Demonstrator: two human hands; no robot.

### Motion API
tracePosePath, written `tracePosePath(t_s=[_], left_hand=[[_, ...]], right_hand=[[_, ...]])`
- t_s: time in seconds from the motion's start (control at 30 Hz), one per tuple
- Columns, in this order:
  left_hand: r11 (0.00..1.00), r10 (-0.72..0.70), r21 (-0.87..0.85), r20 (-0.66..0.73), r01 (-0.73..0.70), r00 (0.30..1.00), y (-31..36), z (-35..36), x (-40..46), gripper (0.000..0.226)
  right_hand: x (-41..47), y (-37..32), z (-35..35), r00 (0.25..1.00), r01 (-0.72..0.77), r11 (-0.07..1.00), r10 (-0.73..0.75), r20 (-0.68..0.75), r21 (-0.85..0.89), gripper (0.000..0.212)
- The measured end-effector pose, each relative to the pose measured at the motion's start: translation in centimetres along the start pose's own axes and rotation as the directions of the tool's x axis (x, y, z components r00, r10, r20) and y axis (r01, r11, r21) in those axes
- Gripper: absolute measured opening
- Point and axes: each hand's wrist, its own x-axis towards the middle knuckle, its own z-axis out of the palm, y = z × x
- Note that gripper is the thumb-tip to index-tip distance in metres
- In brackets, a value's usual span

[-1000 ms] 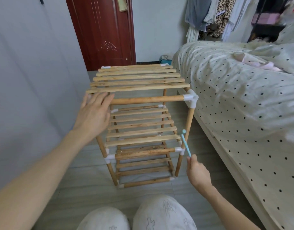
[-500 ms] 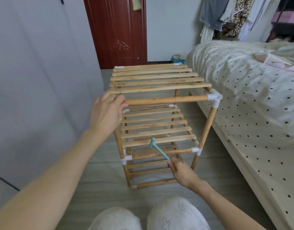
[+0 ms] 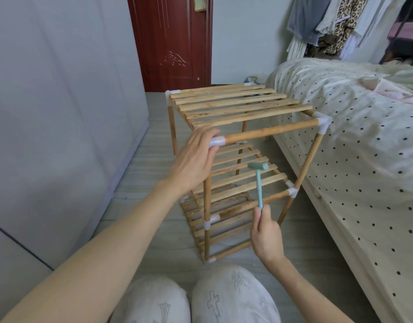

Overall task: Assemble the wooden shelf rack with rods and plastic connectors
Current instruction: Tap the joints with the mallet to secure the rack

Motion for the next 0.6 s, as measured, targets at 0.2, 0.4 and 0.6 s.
tracePosePath(t_s=[0.2,0.4,0.6], left_hand=[[0.996,-0.07,0.053,0.037,0.068,0.997,0.2,-0.1,-0.1,0.03],[0.993,0.002,0.121,0.064,-0.01,0.998,-0.4,-0.8,0.1,0.033],[0.989,0.083,0.107,0.185,-0.104,0.979,-2.2,-1.8,0.4,0.054]], right_hand=[[-0.8,0.8,1.6,0.942,-0.048,0.974,0.119,0.313,-0.223,0.037],[-0.9,1.3,1.4,0.895,0.008,0.961,0.116,0.431,-0.276,0.032],[0.2,1.6,0.1,0.939,0.125,0.949,-0.02,0.342,-0.288,0.027]])
